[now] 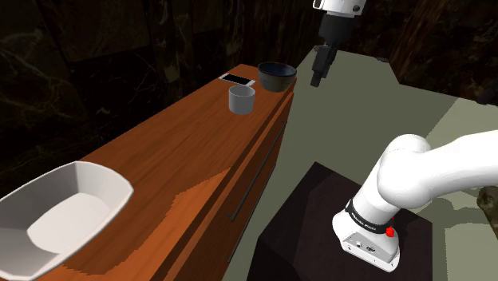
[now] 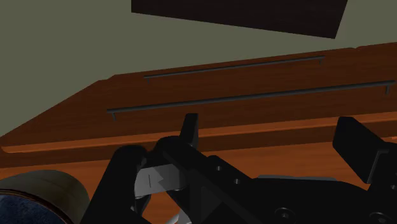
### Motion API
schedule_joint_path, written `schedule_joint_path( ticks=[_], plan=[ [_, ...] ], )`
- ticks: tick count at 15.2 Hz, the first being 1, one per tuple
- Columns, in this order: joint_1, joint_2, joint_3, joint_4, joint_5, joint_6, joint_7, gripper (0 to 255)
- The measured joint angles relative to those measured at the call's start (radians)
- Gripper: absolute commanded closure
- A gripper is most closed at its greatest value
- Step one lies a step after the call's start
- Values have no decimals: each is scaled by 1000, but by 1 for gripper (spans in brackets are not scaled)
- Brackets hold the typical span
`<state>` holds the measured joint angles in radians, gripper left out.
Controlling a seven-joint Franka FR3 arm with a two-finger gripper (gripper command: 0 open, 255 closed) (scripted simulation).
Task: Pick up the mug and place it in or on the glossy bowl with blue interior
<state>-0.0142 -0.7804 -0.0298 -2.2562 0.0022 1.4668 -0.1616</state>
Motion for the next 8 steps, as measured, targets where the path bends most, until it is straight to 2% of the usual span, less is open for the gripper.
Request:
schedule_joint_path(
  ticks=[3, 8],
  plan=[
    [2, 35, 11, 5, 4, 29, 13, 0],
    [4, 195, 40, 52, 8, 141, 52, 0]
  ],
)
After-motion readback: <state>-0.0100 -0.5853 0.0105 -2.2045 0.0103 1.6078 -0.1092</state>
